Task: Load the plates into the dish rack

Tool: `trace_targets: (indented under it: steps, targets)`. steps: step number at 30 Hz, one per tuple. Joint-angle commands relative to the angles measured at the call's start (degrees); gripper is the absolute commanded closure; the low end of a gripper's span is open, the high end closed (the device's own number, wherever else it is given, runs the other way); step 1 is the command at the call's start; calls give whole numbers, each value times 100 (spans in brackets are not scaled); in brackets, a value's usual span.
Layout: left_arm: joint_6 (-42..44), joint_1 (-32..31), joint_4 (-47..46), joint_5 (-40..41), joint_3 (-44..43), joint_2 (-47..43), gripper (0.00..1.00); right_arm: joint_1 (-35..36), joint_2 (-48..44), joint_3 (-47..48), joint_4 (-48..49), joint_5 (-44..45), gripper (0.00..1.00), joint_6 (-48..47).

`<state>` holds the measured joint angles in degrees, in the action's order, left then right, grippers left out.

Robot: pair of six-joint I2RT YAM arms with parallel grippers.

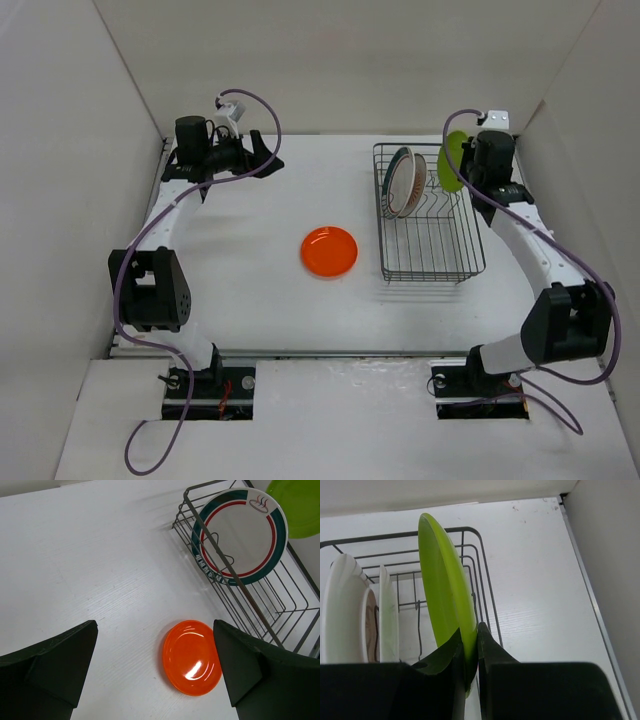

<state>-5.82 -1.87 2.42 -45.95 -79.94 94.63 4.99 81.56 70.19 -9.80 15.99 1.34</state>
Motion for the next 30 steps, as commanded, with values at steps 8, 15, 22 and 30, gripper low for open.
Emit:
trace_targets:
  steps: [8,15,22,30]
  targets:
    - [90,2,-206,-28,31,-296,0,274,352,-146,576,774,100,305]
    - [90,2,-206,-28,31,-296,0,336,519,-199,629,836,100,367]
    - [90,2,-206,-28,31,-296,0,440,703,-199,629,1037,100,367]
    - [90,2,-206,-28,31,-243,0,441,756,-252,629,1143,100,367]
